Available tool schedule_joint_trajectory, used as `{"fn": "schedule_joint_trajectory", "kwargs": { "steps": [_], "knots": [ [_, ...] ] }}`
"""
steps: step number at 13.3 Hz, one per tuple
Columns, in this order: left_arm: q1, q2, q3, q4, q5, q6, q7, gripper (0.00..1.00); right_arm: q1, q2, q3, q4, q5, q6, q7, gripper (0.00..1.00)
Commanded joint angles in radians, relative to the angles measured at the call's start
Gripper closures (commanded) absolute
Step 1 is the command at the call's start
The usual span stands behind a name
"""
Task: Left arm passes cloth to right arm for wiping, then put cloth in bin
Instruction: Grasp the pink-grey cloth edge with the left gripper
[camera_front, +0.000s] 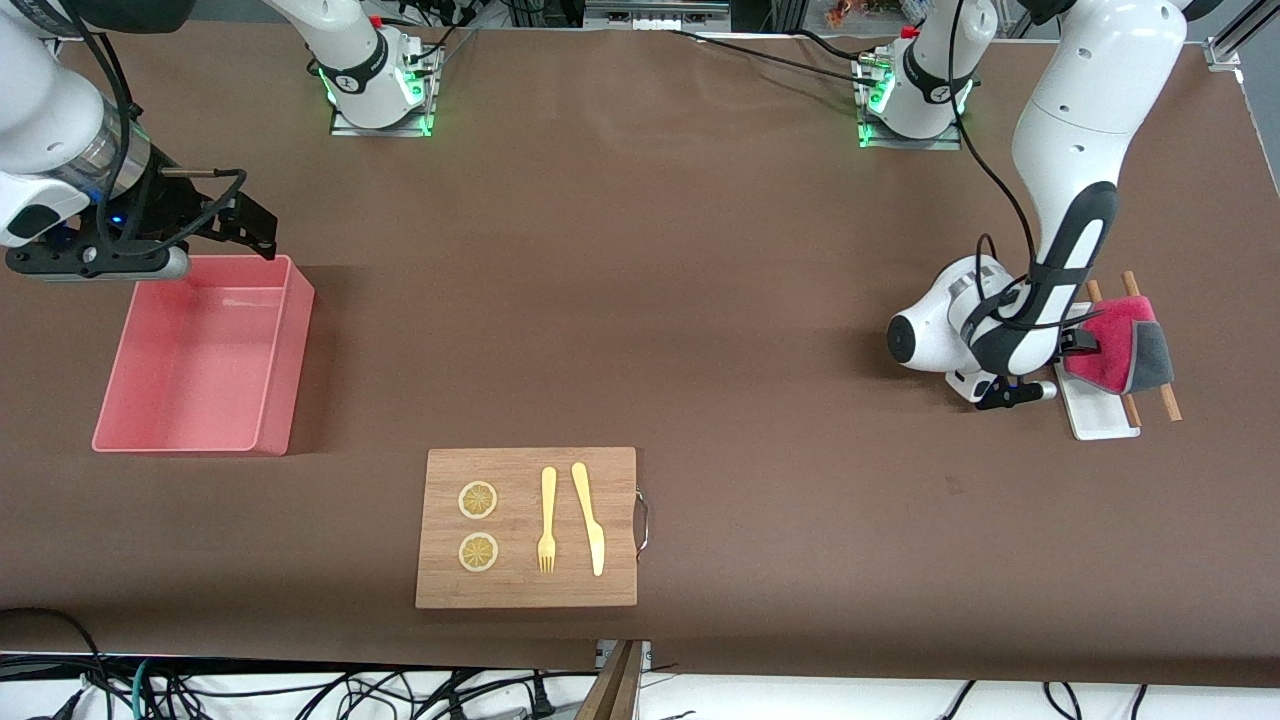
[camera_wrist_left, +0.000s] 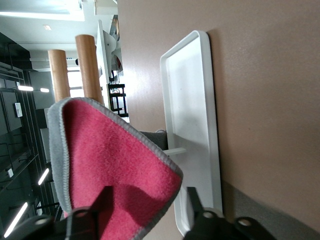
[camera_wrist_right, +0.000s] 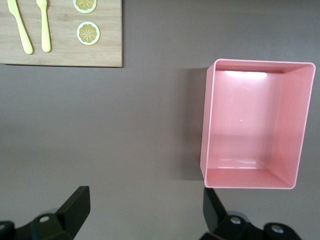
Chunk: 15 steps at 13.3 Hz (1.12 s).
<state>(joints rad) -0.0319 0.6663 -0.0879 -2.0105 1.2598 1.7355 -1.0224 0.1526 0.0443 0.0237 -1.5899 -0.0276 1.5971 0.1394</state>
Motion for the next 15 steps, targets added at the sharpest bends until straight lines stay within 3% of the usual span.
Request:
{"fn": "schedule_joint_trajectory", "kwargs": {
  "steps": [1,2,6,8,10,13,15],
  "knots": [
    [0.000,0.007,0.000,0.006,0.030,0.002,-0.021,0.71,0.004,-0.004,-0.004,0.011,-0.017,-0.013,-0.006,0.00],
    [0.000,0.007,0.000,0.007,0.030,0.002,-0.021,0.81,0.004,-0.004,-0.004,0.011,-0.017,-0.013,-0.006,0.00],
    [-0.002,-0.001,0.000,0.006,0.029,-0.002,-0.021,0.99,0.004,-0.004,-0.004,0.011,-0.017,-0.013,-0.006,0.00],
    [-0.011,-0.028,-0.003,0.009,0.007,-0.007,-0.018,1.00,0.004,-0.004,-0.004,0.011,-0.017,-0.013,-0.006,0.00],
    [-0.029,-0.079,-0.009,0.031,-0.113,-0.008,0.043,1.00,0.004,-0.004,-0.004,0.011,-0.017,-0.013,-0.006,0.00],
    [-0.063,-0.099,-0.027,0.148,-0.268,-0.105,0.223,1.00,0.004,-0.004,-0.004,0.011,-0.017,-0.013,-0.006,0.00],
    [-0.060,-0.178,-0.044,0.211,-0.350,-0.113,0.388,1.00,0.004,-0.006,-0.002,0.011,-0.018,-0.013,-0.008,0.00]
  ]
}}
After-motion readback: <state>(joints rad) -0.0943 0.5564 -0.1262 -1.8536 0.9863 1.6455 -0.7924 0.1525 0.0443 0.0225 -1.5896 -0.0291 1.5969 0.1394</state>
